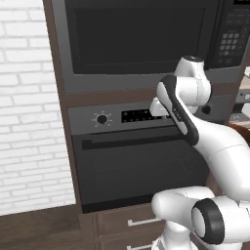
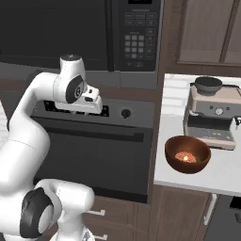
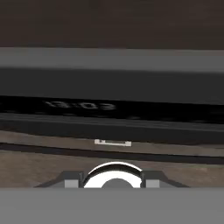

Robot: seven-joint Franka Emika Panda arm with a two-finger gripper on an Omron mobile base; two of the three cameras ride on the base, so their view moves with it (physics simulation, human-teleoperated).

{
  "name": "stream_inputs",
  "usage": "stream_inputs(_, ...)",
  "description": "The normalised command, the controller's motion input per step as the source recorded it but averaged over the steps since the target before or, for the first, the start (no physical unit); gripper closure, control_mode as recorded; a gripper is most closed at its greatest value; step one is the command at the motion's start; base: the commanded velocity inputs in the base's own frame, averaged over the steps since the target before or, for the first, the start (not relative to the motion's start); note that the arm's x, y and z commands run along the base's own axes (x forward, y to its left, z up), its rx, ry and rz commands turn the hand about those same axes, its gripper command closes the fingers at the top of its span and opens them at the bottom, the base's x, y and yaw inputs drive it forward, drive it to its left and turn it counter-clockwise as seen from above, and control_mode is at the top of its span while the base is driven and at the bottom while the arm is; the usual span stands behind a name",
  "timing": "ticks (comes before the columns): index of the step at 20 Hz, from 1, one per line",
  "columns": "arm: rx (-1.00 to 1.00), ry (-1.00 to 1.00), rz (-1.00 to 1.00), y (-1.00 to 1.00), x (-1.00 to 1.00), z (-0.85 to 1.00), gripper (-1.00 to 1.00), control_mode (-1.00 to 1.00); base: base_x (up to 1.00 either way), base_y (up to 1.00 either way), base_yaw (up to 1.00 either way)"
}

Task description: Open the microwave, place the bowl with waffle inside the microwave, then close the microwave door and turn it on.

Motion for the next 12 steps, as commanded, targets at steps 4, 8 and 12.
stream_inputs(4, 0.00, -0.02, 0.00, 0.00, -0.47, -0.06, -1.00, -1.00, 0.00, 0.00, 0.00)
stream_inputs(8, 0.00, 0.00, 0.00, 0.00, -0.76, -0.37, -1.00, -1.00, 0.00, 0.00, 0.00)
stream_inputs(12, 0.00, 0.00, 0.00, 0.00, -0.62, -0.53, -1.00, -1.00, 0.00, 0.00, 0.00)
